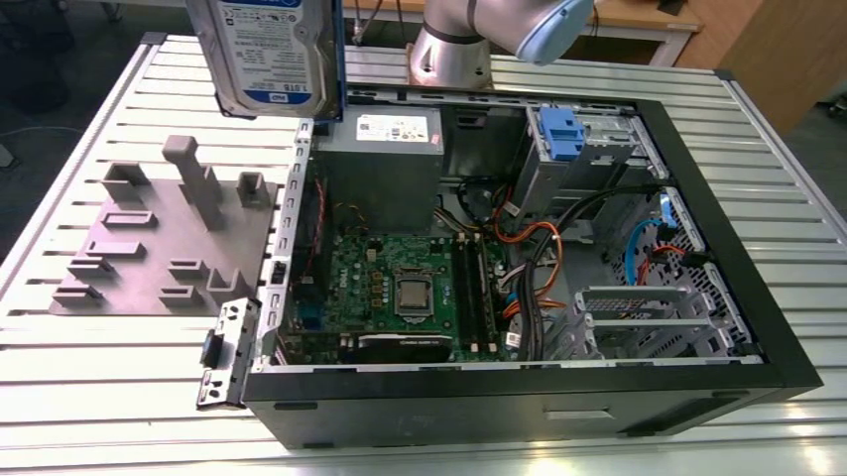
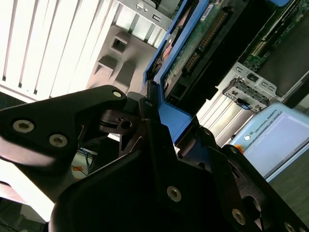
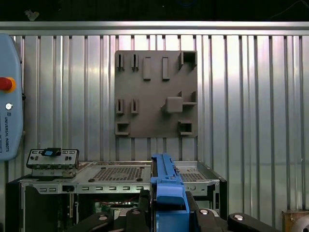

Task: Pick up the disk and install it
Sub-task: 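Pick up the disk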

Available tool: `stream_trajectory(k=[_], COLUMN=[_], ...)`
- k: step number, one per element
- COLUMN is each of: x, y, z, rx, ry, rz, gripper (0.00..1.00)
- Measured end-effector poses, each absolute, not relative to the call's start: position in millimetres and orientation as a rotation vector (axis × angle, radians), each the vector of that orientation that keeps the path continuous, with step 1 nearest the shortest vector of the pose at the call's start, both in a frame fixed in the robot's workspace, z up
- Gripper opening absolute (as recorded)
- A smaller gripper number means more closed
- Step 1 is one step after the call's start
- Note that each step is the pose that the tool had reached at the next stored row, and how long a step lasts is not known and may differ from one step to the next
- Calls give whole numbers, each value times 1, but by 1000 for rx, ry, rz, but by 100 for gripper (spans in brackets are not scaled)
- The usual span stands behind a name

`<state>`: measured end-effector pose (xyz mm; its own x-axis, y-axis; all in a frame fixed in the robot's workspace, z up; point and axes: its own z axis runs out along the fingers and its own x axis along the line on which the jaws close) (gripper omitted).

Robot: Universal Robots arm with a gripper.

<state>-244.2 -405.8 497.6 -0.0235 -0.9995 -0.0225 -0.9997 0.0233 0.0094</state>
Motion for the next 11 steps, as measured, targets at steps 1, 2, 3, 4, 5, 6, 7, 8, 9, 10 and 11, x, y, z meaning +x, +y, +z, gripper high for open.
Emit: stream_trajectory(k=[1, 2, 3, 4, 5, 6, 7, 8, 9, 10, 11], x=[-244, -244, -244, -244, -244, -244, -244, -244, -244, -244, -244], y=[-406, -406, -406, -406, -406, -406, -406, -406, -406, -406, -406], z=[498, 498, 498, 498, 498, 498, 498, 498, 498, 498, 498], rx=[-2189, -2189, -2189, -2189, -2189, -2189, -2189, -2188, -2189, -2189, -2189], ry=[2240, 2240, 2240, 2240, 2240, 2240, 2240, 2240, 2240, 2240, 2240], rz=[35, 35, 35, 35, 35, 35, 35, 35, 35, 35, 35], gripper=[36, 36, 36, 36, 36, 36, 36, 36, 36, 36, 36])
